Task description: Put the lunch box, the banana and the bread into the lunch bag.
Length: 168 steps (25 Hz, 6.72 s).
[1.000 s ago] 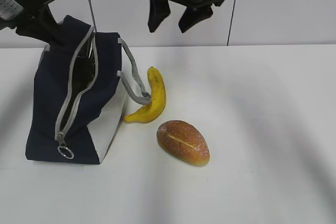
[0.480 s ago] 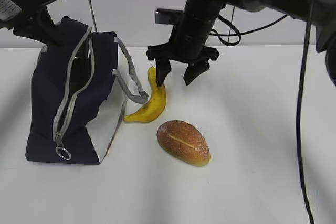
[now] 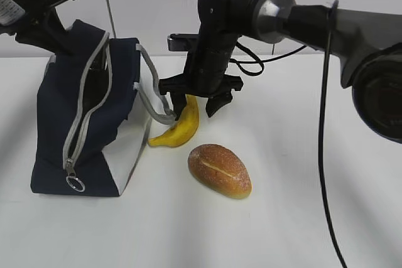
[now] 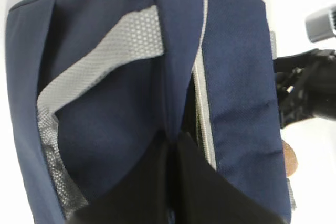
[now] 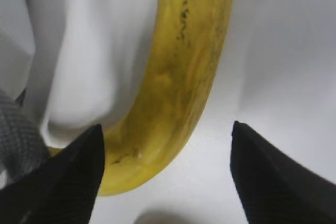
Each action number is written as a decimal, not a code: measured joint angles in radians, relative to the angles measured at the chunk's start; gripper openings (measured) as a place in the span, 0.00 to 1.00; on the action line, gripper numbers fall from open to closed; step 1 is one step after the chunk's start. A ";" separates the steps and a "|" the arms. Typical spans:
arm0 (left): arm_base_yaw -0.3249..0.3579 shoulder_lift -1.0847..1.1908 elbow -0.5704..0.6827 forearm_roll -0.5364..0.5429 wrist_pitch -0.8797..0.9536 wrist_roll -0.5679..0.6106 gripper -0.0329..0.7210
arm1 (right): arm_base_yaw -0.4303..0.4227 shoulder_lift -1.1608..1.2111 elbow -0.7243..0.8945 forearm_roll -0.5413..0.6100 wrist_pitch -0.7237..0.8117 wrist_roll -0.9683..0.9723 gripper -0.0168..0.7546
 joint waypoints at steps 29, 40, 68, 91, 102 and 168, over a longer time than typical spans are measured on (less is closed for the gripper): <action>0.000 0.000 0.000 0.000 0.011 0.000 0.04 | 0.000 0.056 -0.026 -0.051 -0.152 0.130 0.72; 0.000 0.000 0.000 0.002 0.011 0.000 0.04 | 0.000 0.093 -0.069 -0.044 -0.123 0.130 0.45; 0.000 0.000 0.000 -0.046 0.002 0.002 0.04 | -0.127 -0.108 -0.340 -0.031 0.112 -0.030 0.43; 0.000 0.000 0.000 -0.059 0.011 0.002 0.04 | -0.156 -0.531 0.191 -0.136 0.110 -0.184 0.43; 0.000 0.000 0.000 -0.094 0.015 0.002 0.04 | -0.122 -0.644 0.193 0.048 0.114 -0.187 0.43; 0.001 0.000 0.000 -0.165 0.029 0.043 0.04 | 0.100 -0.328 0.109 -0.050 0.091 -0.332 0.78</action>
